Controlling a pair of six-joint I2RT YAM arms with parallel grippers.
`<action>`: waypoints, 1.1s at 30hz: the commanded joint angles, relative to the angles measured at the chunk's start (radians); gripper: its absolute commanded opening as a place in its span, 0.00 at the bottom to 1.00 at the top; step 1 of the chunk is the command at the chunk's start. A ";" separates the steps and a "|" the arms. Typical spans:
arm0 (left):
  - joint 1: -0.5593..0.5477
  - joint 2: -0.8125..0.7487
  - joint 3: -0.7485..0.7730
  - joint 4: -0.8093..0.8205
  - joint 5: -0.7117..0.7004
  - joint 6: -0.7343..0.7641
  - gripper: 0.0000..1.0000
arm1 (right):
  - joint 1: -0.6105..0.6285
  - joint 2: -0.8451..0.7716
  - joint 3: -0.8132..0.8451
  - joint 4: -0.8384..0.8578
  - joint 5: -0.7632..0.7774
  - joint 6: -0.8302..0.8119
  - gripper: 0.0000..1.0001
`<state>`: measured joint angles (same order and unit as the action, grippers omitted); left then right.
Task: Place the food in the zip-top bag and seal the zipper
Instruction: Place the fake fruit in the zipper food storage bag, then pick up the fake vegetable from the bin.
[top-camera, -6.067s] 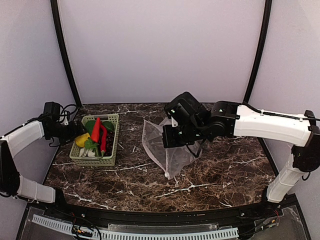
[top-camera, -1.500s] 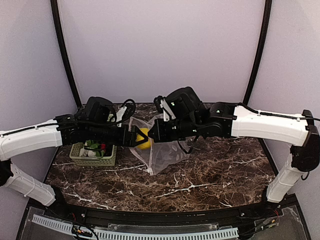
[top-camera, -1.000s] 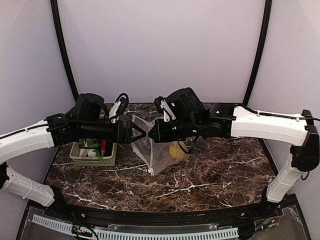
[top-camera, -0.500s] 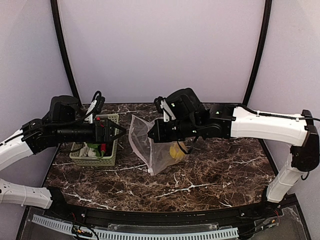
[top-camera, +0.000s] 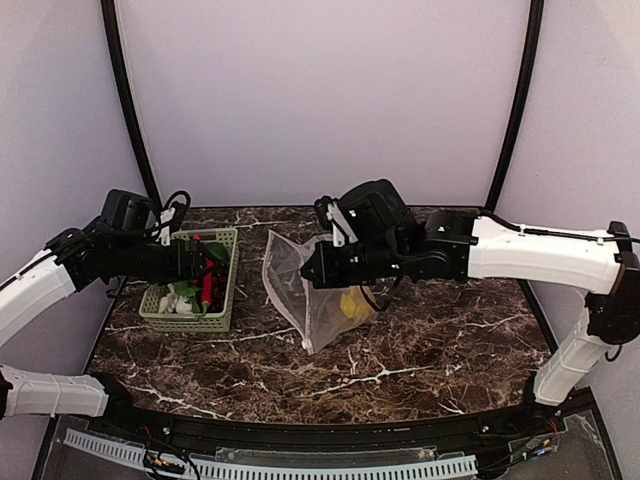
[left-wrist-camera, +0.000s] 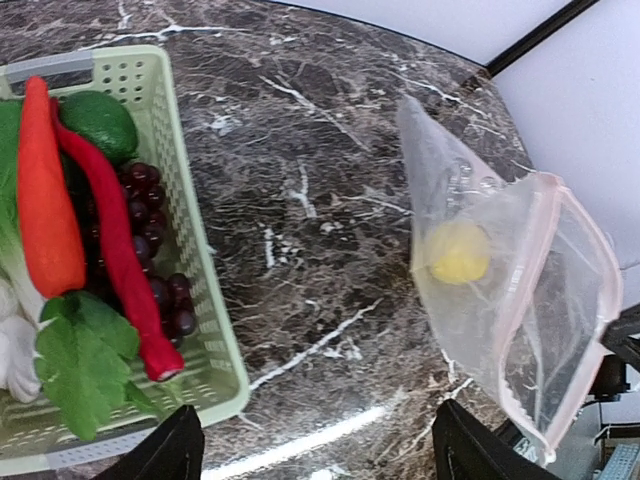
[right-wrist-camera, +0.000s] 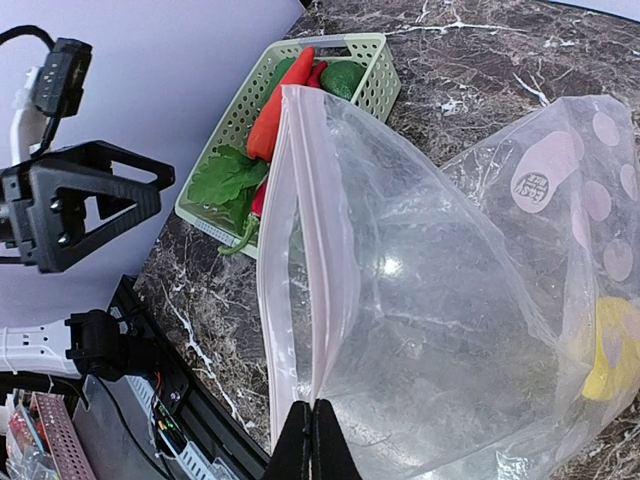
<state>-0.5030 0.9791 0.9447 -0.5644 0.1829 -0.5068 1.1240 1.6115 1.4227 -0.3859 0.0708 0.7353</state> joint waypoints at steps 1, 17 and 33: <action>0.111 0.039 0.013 -0.057 0.011 0.090 0.77 | -0.010 -0.042 -0.014 0.034 0.013 0.004 0.00; 0.461 0.210 -0.053 0.110 0.122 0.131 0.58 | -0.016 -0.051 -0.034 0.050 0.003 0.007 0.00; 0.557 0.531 0.082 0.200 0.032 0.199 0.54 | -0.024 -0.045 -0.036 0.077 -0.025 0.007 0.00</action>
<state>0.0437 1.4685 0.9791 -0.3878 0.2493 -0.3428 1.1099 1.5780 1.3960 -0.3492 0.0589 0.7383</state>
